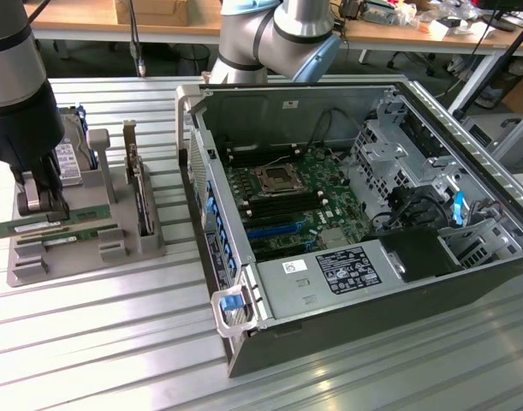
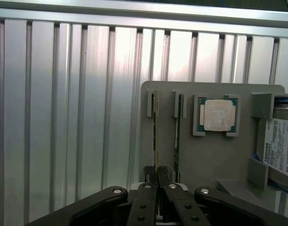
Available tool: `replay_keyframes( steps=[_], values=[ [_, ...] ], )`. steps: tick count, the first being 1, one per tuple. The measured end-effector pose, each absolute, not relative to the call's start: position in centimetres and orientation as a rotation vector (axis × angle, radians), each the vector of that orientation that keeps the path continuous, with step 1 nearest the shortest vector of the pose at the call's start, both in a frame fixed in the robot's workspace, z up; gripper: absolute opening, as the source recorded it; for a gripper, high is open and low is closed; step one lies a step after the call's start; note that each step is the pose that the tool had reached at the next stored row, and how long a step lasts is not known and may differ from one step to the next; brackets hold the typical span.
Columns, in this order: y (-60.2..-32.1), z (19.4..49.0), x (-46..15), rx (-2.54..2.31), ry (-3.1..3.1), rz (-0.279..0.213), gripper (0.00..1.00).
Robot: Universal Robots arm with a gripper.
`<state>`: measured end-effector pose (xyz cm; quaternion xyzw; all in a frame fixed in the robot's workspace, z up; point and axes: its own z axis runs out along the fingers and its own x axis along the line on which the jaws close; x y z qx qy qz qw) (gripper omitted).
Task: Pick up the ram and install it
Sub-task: 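Pick up the ram and move it above insertion slot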
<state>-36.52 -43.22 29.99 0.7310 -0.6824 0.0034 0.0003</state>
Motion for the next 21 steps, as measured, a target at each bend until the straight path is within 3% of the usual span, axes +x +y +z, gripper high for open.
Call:
replay_keyframes(
  steps=[21],
  values=[
    [-43.2,31.1,-36.5,2.296,-2.143,0.011,0.12]
  ],
)
